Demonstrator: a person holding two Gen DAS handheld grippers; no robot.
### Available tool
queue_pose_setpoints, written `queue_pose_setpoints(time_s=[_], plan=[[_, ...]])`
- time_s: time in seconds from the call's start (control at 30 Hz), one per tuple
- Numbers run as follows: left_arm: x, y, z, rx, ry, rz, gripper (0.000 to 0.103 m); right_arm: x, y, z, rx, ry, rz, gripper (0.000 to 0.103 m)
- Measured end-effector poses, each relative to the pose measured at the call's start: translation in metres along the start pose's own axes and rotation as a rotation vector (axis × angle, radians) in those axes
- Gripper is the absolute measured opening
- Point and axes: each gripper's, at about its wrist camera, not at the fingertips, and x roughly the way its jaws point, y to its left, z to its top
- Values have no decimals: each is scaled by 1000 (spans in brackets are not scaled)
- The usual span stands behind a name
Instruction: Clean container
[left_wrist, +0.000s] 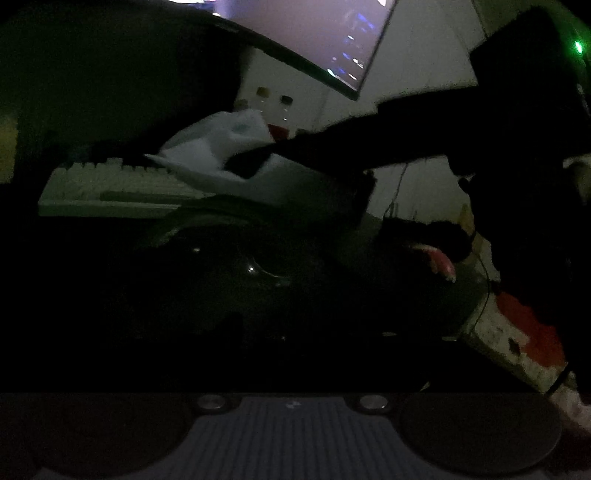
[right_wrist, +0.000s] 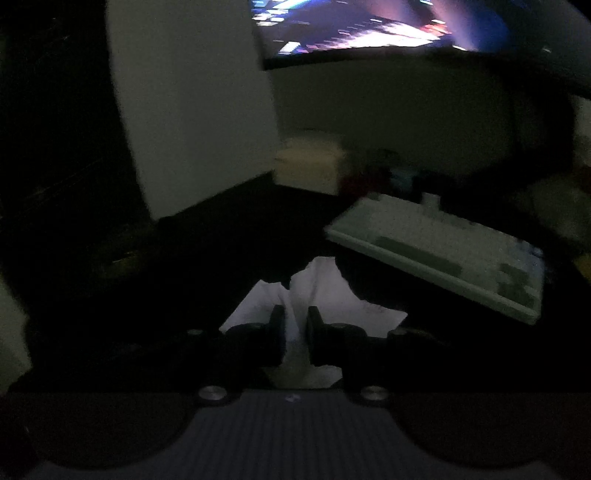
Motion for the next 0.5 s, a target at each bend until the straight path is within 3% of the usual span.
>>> queue_pose_setpoints(time_s=[0.2, 0.43, 0.5], plan=[[2, 4, 4, -2, 0, 17, 60, 1, -31, 2, 59, 25, -130, 15], [4, 2, 4, 23, -2, 37, 66, -5, 3, -5, -11, -1, 28, 15], [4, 3, 4, 20, -5, 34, 66, -3, 4, -5, -15, -5, 39, 15]])
